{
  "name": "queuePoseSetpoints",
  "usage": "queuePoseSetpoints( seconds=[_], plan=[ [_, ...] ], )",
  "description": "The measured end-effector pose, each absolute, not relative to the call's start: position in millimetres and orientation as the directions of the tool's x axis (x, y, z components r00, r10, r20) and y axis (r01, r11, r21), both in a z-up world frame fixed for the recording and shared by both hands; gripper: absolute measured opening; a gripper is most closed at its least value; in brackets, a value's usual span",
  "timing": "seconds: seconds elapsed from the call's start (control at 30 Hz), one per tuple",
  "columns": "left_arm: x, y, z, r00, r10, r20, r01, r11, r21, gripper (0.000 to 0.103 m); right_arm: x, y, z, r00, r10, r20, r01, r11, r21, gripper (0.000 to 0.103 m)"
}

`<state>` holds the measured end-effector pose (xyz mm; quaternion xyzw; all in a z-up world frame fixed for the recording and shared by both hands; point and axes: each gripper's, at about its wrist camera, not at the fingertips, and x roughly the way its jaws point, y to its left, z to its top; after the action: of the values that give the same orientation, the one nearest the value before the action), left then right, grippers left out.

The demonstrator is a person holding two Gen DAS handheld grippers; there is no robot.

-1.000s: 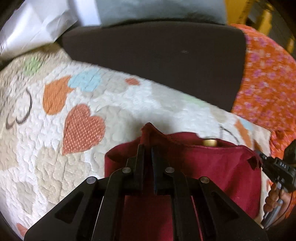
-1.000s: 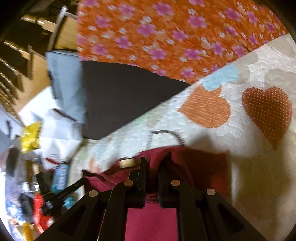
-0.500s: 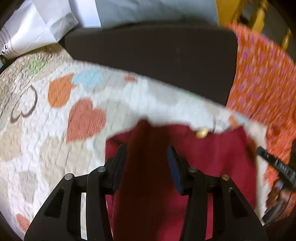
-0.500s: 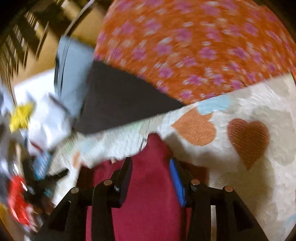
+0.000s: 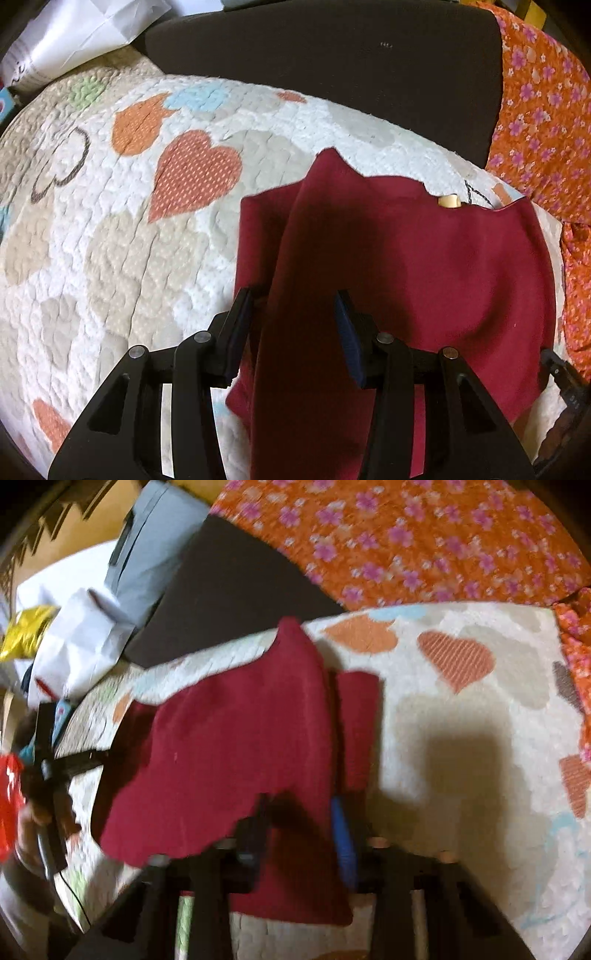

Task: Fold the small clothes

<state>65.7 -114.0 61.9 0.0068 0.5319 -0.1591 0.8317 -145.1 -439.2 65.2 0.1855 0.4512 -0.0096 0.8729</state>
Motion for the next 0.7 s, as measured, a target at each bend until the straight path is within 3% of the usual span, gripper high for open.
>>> queuePoseSetpoints(
  seconds=[0.2, 0.4, 0.57, 0.7],
  plan=[
    [39, -91, 85, 0.366, -0.338, -0.867, 0.263, 0.931, -0.252, 0.044, -194, -439, 95, 0.655, 0.229, -0.720, 0.130, 0.905, 0.406, 0.005],
    [10, -87, 81, 0.352, -0.314, -0.882, 0.224, 0.943, -0.246, 0.044, -176, -451, 49, 0.546, 0.180, -0.818, 0.270, 0.887, 0.375, 0.006],
    [18, -98, 78, 0.374, -0.308, -0.875, 0.220, 0.946, -0.239, 0.044, -178, -445, 100, 0.659, 0.064, -0.749, 0.264, 0.913, 0.310, 0.009],
    [45, -114, 79, 0.420, -0.312, -0.852, 0.211, 0.947, -0.243, 0.044, -130, -430, 112, 0.701, 0.105, -0.705, 0.187, 0.927, 0.324, 0.009]
  ],
)
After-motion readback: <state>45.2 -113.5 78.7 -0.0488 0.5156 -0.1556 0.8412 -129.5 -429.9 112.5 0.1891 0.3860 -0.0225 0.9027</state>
